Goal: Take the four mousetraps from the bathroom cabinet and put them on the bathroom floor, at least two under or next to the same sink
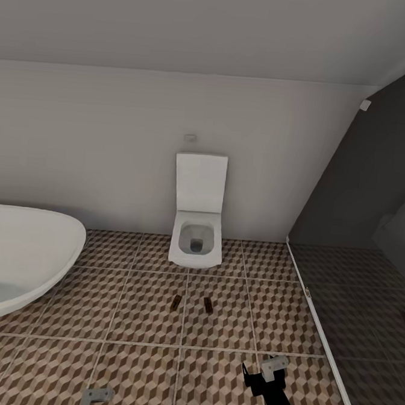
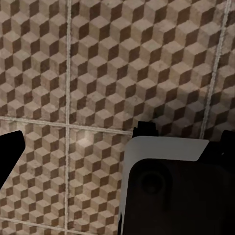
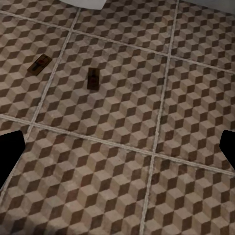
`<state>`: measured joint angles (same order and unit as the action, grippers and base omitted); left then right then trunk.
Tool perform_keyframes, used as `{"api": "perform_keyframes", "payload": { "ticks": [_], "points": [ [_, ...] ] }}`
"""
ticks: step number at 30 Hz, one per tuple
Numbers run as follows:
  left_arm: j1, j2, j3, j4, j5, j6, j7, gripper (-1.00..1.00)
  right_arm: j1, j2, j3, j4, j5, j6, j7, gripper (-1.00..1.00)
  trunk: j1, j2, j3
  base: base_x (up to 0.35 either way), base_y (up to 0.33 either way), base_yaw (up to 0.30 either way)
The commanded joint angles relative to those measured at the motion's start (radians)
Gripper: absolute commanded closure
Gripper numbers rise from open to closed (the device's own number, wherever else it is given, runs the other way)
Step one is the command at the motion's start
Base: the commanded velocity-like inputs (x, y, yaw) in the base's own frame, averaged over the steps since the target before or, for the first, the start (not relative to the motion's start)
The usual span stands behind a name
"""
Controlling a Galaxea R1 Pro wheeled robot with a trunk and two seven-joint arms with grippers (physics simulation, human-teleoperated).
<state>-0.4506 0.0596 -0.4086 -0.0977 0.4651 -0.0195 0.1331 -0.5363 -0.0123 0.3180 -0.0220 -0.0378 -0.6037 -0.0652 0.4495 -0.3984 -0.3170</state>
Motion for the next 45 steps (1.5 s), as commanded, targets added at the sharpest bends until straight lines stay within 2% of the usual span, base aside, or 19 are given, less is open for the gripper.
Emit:
{"api": "perform_keyframes", "payload": {
  "ticks": [1, 45],
  "points": [
    [-0.001, 0.000, -0.009, 0.000, 0.009, -0.002, 0.003, -1.00, -0.001, 0.000, 0.009, 0.001, -0.004, -0.002, -0.005, -1.00, 0.000, -0.002, -0.002, 0.000, 0.000, 0.000],
    [-0.001, -0.007, -0.009, 0.005, 0.009, -0.002, 0.003, -1.00, -0.001, 0.000, 0.009, 0.000, -0.004, -0.002, -0.005, -1.00, 0.000, -0.002, -0.002, 0.000, 0.000, 0.000]
  ]
}}
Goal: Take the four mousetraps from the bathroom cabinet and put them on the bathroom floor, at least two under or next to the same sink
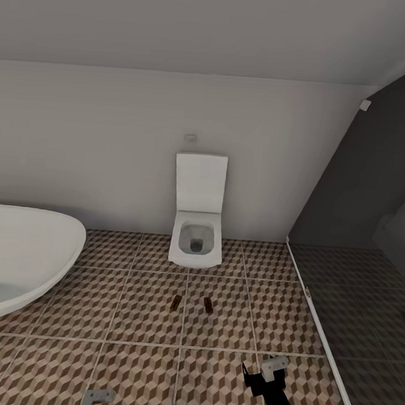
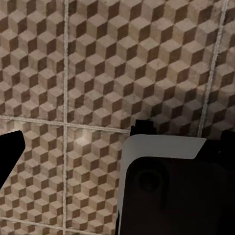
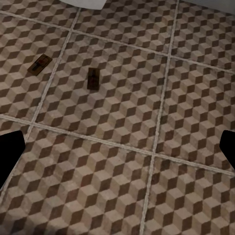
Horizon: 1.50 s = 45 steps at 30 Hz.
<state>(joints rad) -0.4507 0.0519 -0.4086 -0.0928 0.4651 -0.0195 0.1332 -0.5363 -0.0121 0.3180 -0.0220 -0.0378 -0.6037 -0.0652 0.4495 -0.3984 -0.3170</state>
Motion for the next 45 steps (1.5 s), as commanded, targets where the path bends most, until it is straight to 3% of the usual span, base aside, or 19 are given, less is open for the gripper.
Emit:
{"api": "perform_keyframes", "payload": {
  "ticks": [1, 23, 45],
  "points": [
    [0.000, 0.000, -0.009, 0.000, 0.009, -0.002, 0.003, -1.00, -0.001, 0.000, 0.009, 0.001, -0.004, -0.002, -0.005, -1.00, 0.000, -0.002, -0.002, 0.000, 0.000, 0.000],
    [0.000, 0.000, -0.009, -0.001, 0.009, -0.002, 0.003, -1.00, -0.001, 0.001, 0.009, 0.001, -0.004, -0.005, -0.005, -1.00, 0.000, -0.002, 0.000, 0.000, 0.000, 0.000],
    [0.000, -0.016, -0.009, -0.014, 0.009, -0.002, 0.003, -1.00, -0.001, 0.001, 0.009, 0.000, -0.003, -0.005, -0.004, -1.00, 0.000, -0.002, 0.033, 0.000, 0.000, 0.000]
  ]
}}
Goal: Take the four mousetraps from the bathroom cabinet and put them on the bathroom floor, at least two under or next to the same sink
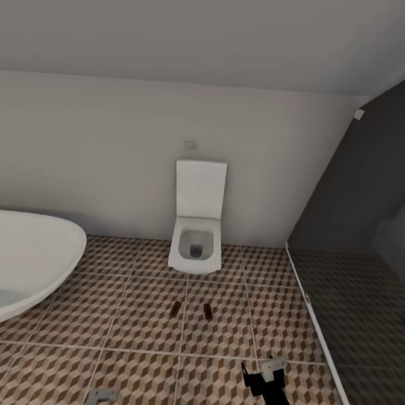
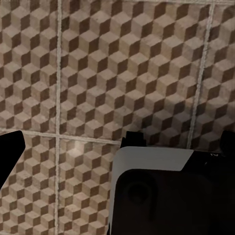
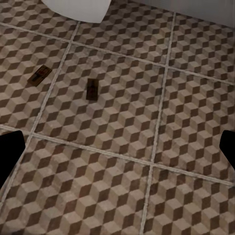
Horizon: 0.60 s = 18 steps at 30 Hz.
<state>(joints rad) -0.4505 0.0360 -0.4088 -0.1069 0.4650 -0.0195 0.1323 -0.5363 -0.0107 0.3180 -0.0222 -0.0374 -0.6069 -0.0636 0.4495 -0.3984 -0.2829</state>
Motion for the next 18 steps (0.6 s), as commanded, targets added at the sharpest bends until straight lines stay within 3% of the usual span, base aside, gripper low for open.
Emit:
{"api": "perform_keyframes", "payload": {
  "ticks": [1, 18],
  "points": [
    [0.000, 0.000, -0.009, 0.000, 0.009, -0.002, 0.004, -1.00, -0.001, 0.000, 0.009, 0.001, -0.004, -0.002, -0.005, -1.00, 0.001, -0.002, 0.000, 0.000, 0.000, 0.000],
    [0.000, 0.000, -0.008, -0.001, 0.009, -0.002, 0.004, -1.00, -0.001, 0.000, 0.009, 0.001, -0.004, -0.001, -0.005, -1.00, 0.001, -0.002, 0.028, 0.000, 0.000, 0.000]
  ]
}}
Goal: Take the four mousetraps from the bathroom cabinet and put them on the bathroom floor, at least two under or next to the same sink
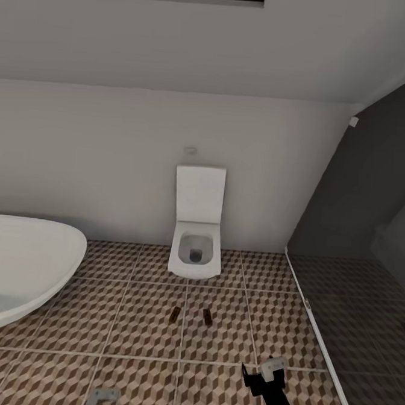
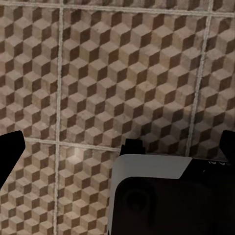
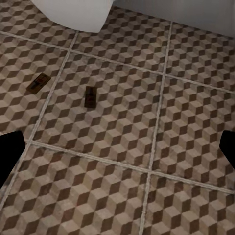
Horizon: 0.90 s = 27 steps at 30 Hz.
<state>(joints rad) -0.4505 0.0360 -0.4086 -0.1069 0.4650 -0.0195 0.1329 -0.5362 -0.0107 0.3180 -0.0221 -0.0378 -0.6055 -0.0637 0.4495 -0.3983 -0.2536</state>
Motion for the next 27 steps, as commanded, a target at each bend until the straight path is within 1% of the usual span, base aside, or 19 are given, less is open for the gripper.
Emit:
{"api": "perform_keyframes", "payload": {
  "ticks": [1, 27],
  "points": [
    [0.000, 0.000, -0.009, 0.000, 0.009, -0.002, 0.004, -1.00, -0.001, 0.000, 0.009, 0.001, -0.004, -0.002, -0.005, -1.00, 0.001, -0.002, 0.000, 0.000, 0.000, 0.000],
    [0.000, 0.000, -0.009, 0.000, 0.009, -0.002, 0.003, -1.00, -0.001, 0.000, 0.009, 0.001, -0.004, -0.003, -0.005, -1.00, 0.001, -0.002, 0.042, 0.000, 0.000, 0.000]
  ]
}}
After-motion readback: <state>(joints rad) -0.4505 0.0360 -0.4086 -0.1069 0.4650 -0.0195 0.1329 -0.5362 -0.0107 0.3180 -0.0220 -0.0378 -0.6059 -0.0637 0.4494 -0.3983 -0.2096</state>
